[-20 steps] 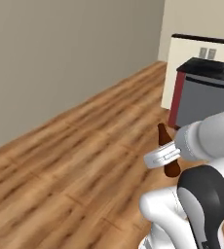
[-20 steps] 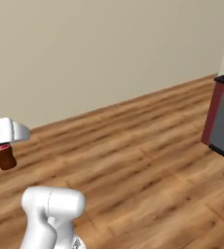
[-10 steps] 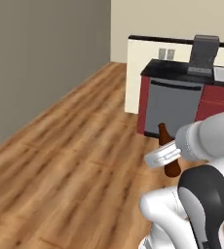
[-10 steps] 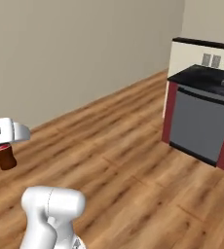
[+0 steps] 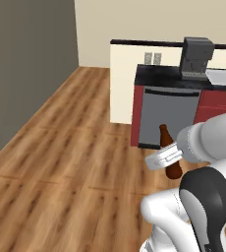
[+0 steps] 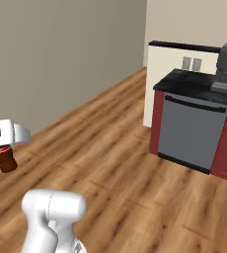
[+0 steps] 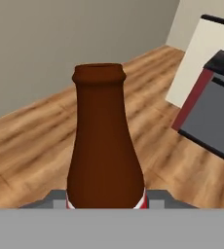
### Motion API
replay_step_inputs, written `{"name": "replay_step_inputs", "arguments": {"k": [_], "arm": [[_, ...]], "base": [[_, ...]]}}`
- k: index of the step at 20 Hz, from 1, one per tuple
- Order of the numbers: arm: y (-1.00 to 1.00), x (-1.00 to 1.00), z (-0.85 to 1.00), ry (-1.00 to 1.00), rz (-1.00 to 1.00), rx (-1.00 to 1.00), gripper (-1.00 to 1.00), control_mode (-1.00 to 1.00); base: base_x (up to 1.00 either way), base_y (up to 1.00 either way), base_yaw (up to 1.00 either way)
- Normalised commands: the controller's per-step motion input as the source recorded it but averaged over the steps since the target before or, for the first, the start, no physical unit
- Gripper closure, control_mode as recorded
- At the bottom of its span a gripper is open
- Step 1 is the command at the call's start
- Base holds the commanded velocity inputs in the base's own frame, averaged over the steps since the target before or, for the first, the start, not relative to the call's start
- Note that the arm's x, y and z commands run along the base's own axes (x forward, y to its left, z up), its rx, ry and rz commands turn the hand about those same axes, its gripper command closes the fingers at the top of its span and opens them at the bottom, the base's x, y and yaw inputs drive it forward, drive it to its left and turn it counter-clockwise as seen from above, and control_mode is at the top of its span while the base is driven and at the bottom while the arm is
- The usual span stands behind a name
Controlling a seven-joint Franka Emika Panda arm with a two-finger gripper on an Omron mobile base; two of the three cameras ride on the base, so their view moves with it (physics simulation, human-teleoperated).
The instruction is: Open the fridge, grab two sodas, and place both sodas inside the bowl with ice on the dining counter.
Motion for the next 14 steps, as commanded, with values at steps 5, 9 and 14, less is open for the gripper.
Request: {"name": "replay_step_inputs", "arguments": {"k": [5, 9, 14], "arm": [[0.00, 0.00, 0.00, 0.00, 0.00, 0.00, 1.00, 1.00], [0.00, 0.00, 0.00, 0.00, 0.00, 0.00, 1.00, 1.00], [0.00, 0.00, 0.00, 0.00, 0.00, 0.00, 1.00, 1.00]], "base": [[1.00, 0.83, -0.36], [1.00, 0.86, -0.35], [0.98, 0.90, -0.34]]}}
